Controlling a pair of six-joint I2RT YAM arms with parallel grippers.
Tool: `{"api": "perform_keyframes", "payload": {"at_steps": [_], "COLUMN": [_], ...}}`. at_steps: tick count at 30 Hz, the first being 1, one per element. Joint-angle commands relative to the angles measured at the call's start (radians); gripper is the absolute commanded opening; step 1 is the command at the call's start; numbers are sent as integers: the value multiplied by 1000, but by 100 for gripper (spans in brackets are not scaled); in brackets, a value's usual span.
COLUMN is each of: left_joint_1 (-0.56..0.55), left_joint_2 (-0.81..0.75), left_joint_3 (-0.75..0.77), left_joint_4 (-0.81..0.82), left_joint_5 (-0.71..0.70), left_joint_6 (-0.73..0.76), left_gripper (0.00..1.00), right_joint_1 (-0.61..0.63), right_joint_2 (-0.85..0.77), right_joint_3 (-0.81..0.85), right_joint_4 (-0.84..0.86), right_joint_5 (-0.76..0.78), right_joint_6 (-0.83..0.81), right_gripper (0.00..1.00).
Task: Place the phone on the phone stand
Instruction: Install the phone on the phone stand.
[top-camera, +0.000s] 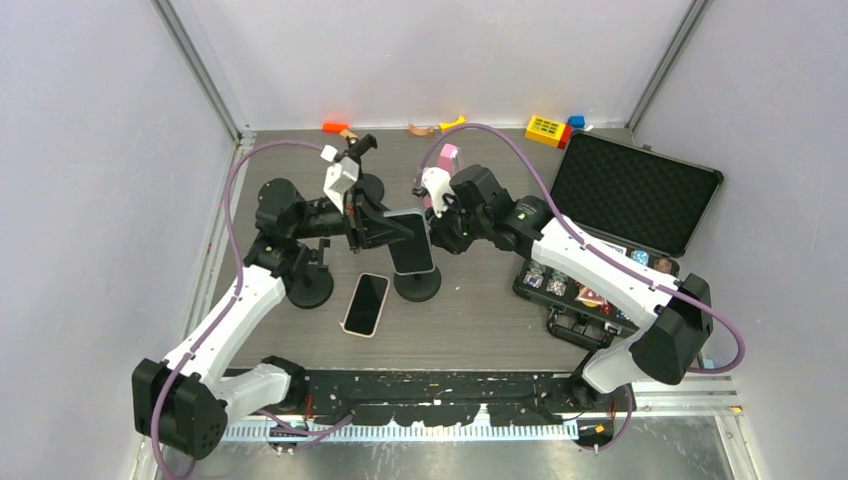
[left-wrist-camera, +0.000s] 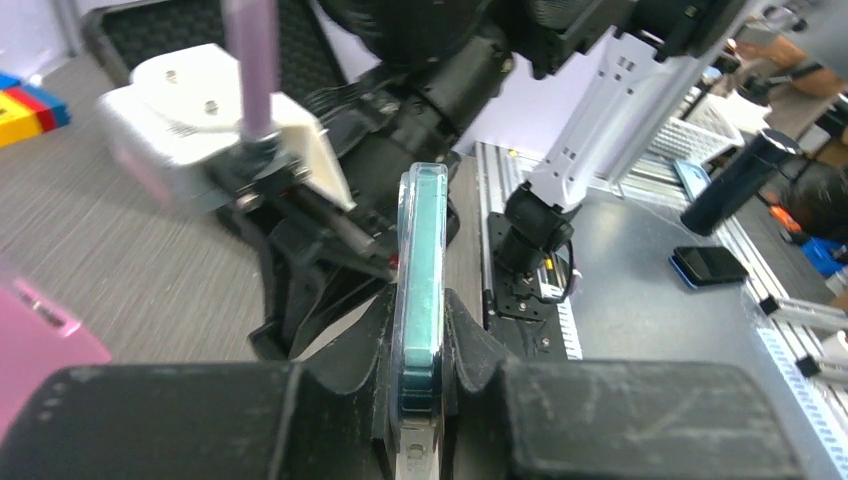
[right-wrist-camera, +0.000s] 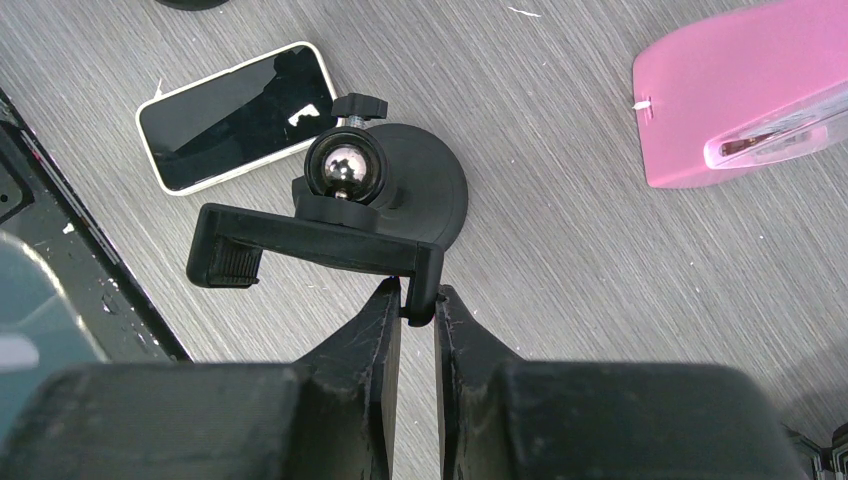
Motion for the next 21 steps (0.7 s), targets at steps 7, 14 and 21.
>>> {"api": "perform_keyframes", "payload": {"at_steps": [7, 14, 21], "left_joint_1": [-143, -190, -192], "left_joint_2": [83, 205, 306], "left_joint_3": [-26, -27, -30], "left_joint_4": [359, 597, 838], "left_joint_5": [126, 159, 147], "left_joint_6": [55, 13, -129], "left_gripper": [0, 0, 0], "right_joint_1": [-4, -31, -38], "right_joint_2": [-4, -19, -59], "right_joint_3": [36, 29, -57], "right_joint_4": [31, 34, 127], "right_joint_5": [-71, -148, -172], "right_joint_6": [13, 10, -4], "right_gripper": [0, 0, 0]}}
